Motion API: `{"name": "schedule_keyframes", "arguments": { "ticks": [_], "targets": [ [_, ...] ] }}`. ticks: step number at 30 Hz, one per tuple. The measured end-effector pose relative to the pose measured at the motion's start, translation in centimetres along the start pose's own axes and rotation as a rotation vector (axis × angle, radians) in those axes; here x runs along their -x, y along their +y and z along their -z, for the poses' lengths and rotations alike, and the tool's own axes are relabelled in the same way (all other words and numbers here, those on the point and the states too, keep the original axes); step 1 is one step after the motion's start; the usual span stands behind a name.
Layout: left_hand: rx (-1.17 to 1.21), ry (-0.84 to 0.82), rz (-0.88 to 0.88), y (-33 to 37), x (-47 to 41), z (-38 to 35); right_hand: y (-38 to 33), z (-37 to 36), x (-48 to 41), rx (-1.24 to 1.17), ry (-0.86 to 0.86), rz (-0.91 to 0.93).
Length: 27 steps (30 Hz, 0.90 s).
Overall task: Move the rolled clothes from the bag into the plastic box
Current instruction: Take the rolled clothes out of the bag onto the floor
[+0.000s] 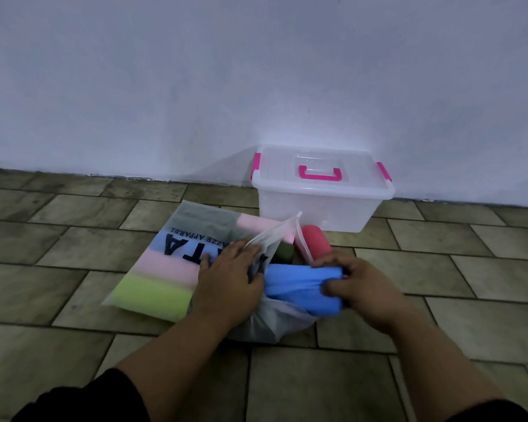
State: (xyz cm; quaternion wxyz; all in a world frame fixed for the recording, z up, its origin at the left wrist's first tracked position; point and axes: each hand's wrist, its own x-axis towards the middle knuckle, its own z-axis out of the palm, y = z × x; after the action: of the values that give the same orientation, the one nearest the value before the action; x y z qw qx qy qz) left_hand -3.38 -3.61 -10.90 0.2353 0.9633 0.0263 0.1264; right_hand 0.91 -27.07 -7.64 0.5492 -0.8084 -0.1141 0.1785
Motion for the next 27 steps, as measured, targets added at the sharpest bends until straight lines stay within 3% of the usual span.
{"name": "schedule_keyframes", "arguments": {
  "ticks": [3, 5, 7, 9, 12, 15, 17, 19, 21, 24, 27],
  "targets": [
    [-0.018, 0.0, -0.008, 0.1, 0.0, 0.0, 1.2, 4.0, 0.8, -0.439, 0.177, -0.042],
    [-0.03, -0.01, -0.007, 0.2, 0.0, 0.0, 1.8, 5.5, 0.3, -0.653, 0.41, -0.033],
    [-0.038, -0.019, 0.001, 0.2, 0.0, 0.0, 2.4, 5.7, -0.5, -0.549, 0.669, -0.042],
    [-0.039, -0.028, 0.009, 0.2, 0.0, 0.0, 3.1, 4.6, -1.4, -0.148, 0.842, -0.096],
    [-0.025, -0.033, 0.009, 0.2, 0.1, 0.1, 3.6, 1.2, -2.0, 0.219, 0.732, -0.077],
    [-0.022, -0.022, 0.012, 0.1, 0.0, 0.1, 3.7, -0.1, -2.0, 0.347, 0.565, 0.015],
    [-0.025, -0.009, 0.013, 0.1, 0.0, -0.1, 2.7, -0.1, -1.9, 0.458, 0.567, 0.063],
    [-0.025, -0.015, 0.013, 0.1, -0.2, -0.1, 1.0, -0.8, -2.0, 0.53, 0.633, 0.274],
    [-0.042, -0.028, 0.003, 0.0, -0.5, 0.0, -1.0, -2.8, -2.5, 0.586, 0.507, 0.476],
    [-0.119, -0.035, -0.062, 0.0, -1.0, 0.4, -1.9, -5.5, -4.2, 0.75, 0.202, 0.452],
    [-0.107, -0.057, -0.07, 0.0, -1.0, 0.4, -1.7, -6.1, -5.6, 0.858, 0.241, 0.355]
  ]
}}
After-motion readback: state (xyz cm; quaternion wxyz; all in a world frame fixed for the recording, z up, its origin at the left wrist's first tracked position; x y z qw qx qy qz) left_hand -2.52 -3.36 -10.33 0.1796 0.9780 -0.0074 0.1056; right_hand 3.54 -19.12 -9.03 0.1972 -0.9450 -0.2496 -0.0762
